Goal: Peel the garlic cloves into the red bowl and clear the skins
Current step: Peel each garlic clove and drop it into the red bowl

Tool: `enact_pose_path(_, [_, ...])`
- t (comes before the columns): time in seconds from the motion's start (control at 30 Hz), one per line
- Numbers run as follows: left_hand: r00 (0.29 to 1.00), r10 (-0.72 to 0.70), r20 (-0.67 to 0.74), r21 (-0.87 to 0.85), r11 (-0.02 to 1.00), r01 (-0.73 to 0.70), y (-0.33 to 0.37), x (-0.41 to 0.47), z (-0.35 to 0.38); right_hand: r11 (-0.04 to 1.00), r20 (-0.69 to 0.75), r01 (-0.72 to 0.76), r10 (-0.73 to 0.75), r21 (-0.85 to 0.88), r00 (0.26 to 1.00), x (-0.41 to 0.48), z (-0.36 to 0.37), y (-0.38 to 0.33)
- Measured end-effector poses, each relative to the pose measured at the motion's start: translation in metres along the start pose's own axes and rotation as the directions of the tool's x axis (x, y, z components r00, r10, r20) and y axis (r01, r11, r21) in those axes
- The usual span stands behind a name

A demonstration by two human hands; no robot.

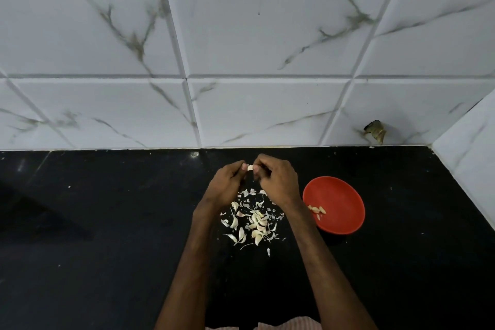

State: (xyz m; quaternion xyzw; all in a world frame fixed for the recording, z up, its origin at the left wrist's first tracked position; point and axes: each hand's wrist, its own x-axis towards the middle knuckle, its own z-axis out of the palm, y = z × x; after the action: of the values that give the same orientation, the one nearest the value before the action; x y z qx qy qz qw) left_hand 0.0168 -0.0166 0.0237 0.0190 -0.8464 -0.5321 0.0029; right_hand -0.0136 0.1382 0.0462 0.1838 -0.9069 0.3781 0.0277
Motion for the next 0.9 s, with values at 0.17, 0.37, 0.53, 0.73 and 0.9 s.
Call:
enact_pose_path(0.17, [0.998,0.043,0.037,-0.075,0.996,-0.041,-0.002,-0.002,-0.001,0.983,0.098,-0.021,0.003,0.183,0.995,0.003,-0.002,0.007])
enact_pose_path(0.37, [0.994,0.098,-0.05,-0.066,0.993,-0.101,0.002,0.0,0.0,0.971,0.032,-0.081,0.075,0.227,0.997,0.003,-0.003,0.013])
enact_pose_path(0.53, [0.992,0.088,-0.092,-0.003,0.996,-0.089,0.001,-0.002,-0.004,0.969,0.013,-0.087,0.087,0.231,0.996,0.002,-0.006,0.018])
enact_pose_path(0.73, [0.984,0.084,-0.157,0.09,0.993,-0.071,0.004,-0.001,-0.008,0.98,-0.131,-0.071,0.097,0.186,0.987,0.004,-0.003,0.014])
enact_pose_path(0.9, [0.977,0.088,-0.195,0.135,0.989,-0.062,0.008,-0.001,-0.008,0.911,-0.042,-0.117,0.146,0.396,0.988,0.005,0.002,0.012])
